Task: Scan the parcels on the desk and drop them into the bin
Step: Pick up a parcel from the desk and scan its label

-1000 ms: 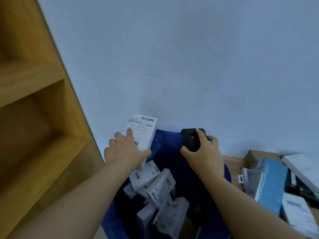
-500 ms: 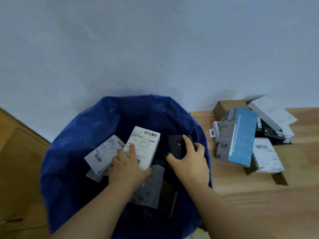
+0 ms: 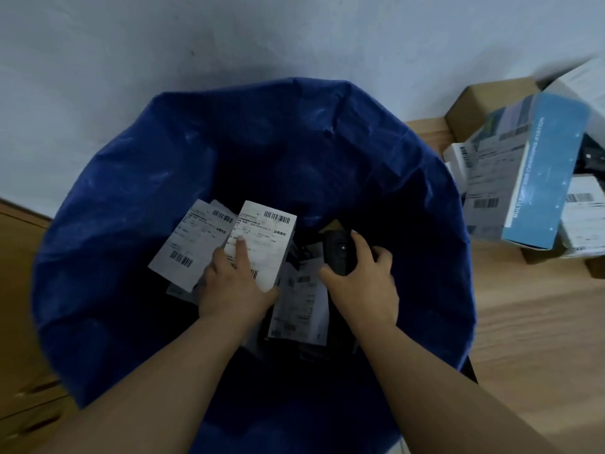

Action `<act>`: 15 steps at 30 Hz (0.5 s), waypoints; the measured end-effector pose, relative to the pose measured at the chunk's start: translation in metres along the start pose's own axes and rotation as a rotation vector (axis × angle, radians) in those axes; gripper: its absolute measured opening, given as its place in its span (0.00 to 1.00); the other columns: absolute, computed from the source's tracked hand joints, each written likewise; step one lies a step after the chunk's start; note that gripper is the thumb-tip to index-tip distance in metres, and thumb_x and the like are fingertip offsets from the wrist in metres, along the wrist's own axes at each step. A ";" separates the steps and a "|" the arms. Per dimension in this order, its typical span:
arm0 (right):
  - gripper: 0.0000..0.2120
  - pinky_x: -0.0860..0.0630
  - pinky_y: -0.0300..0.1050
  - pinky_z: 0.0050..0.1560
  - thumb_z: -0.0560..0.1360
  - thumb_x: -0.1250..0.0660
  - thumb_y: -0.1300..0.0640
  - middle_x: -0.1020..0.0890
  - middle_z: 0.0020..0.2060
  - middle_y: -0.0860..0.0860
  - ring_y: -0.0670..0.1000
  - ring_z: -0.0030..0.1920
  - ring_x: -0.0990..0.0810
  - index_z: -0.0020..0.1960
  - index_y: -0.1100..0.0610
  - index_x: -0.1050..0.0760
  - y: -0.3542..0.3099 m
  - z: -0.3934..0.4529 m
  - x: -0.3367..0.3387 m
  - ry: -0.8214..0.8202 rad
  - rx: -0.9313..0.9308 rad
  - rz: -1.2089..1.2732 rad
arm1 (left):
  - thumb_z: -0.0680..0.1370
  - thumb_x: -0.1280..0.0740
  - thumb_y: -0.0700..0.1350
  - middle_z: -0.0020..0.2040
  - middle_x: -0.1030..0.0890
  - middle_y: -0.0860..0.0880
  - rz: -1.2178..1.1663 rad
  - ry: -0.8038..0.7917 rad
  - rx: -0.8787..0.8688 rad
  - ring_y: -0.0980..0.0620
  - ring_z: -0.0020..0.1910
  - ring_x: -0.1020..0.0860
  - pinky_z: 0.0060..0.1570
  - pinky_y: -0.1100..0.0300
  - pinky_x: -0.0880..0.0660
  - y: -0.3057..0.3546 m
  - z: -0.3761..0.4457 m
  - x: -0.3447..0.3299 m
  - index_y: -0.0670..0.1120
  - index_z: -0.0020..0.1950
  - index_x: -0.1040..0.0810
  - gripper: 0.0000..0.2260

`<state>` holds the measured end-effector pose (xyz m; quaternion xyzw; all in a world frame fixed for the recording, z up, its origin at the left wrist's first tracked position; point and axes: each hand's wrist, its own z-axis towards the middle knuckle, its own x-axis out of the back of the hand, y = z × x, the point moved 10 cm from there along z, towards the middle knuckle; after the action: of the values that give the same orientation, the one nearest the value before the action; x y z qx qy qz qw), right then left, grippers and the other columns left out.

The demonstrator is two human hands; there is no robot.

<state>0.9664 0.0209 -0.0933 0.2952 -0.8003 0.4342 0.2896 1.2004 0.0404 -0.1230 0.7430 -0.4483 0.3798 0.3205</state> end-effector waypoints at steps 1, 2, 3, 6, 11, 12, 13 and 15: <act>0.37 0.24 0.57 0.58 0.73 0.32 0.38 0.41 0.75 0.51 0.58 0.63 0.28 0.77 0.37 0.44 0.000 -0.001 -0.002 0.000 -0.005 0.003 | 0.72 0.34 0.68 0.75 0.55 0.41 -0.008 -0.016 0.002 0.38 0.70 0.42 0.69 0.42 0.35 -0.003 0.002 -0.003 0.50 0.79 0.66 0.52; 0.37 0.24 0.57 0.58 0.73 0.32 0.38 0.41 0.75 0.51 0.58 0.64 0.28 0.77 0.37 0.44 0.000 -0.001 -0.004 0.000 -0.012 0.001 | 0.72 0.34 0.69 0.76 0.56 0.42 -0.012 -0.034 0.001 0.39 0.71 0.43 0.70 0.42 0.36 -0.006 0.003 -0.006 0.51 0.79 0.67 0.52; 0.37 0.24 0.56 0.58 0.73 0.32 0.38 0.41 0.75 0.51 0.58 0.64 0.28 0.77 0.37 0.45 0.000 -0.002 -0.005 0.001 -0.020 -0.002 | 0.72 0.34 0.69 0.76 0.57 0.42 -0.010 -0.051 -0.002 0.39 0.72 0.44 0.70 0.42 0.37 -0.006 0.002 -0.008 0.51 0.78 0.67 0.52; 0.37 0.24 0.56 0.58 0.72 0.32 0.38 0.41 0.74 0.50 0.58 0.64 0.28 0.77 0.37 0.45 -0.003 -0.003 -0.005 0.020 -0.041 -0.003 | 0.71 0.36 0.72 0.78 0.57 0.42 0.007 -0.059 -0.040 0.39 0.75 0.47 0.71 0.42 0.39 -0.003 -0.001 -0.010 0.52 0.79 0.65 0.51; 0.37 0.24 0.55 0.56 0.72 0.33 0.37 0.40 0.72 0.49 0.56 0.62 0.27 0.76 0.36 0.44 -0.013 -0.016 0.008 0.079 -0.049 0.010 | 0.76 0.41 0.69 0.78 0.49 0.44 -0.009 0.019 -0.140 0.41 0.72 0.41 0.66 0.46 0.34 0.005 -0.001 0.022 0.54 0.80 0.54 0.40; 0.37 0.24 0.55 0.56 0.72 0.33 0.37 0.40 0.72 0.48 0.56 0.61 0.27 0.76 0.36 0.44 -0.016 -0.021 0.013 0.094 -0.048 0.012 | 0.77 0.41 0.68 0.77 0.47 0.44 -0.001 0.045 -0.163 0.41 0.71 0.40 0.64 0.46 0.33 0.007 -0.001 0.034 0.54 0.80 0.52 0.38; 0.37 0.24 0.55 0.56 0.72 0.33 0.38 0.40 0.72 0.48 0.56 0.61 0.27 0.76 0.36 0.44 -0.019 -0.026 0.020 0.111 -0.049 0.012 | 0.77 0.42 0.67 0.77 0.45 0.44 0.018 0.069 -0.184 0.41 0.71 0.39 0.63 0.46 0.33 0.009 -0.002 0.047 0.54 0.80 0.51 0.37; 0.36 0.24 0.53 0.55 0.72 0.33 0.39 0.39 0.72 0.48 0.56 0.61 0.27 0.76 0.37 0.44 -0.026 -0.037 0.037 0.150 -0.051 0.020 | 0.78 0.44 0.67 0.77 0.44 0.44 0.069 0.114 -0.217 0.41 0.71 0.39 0.64 0.46 0.33 0.015 -0.004 0.071 0.54 0.80 0.51 0.36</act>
<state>0.9686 0.0334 -0.0364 0.2463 -0.7901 0.4376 0.3516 1.2078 0.0081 -0.0579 0.6652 -0.4930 0.3814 0.4110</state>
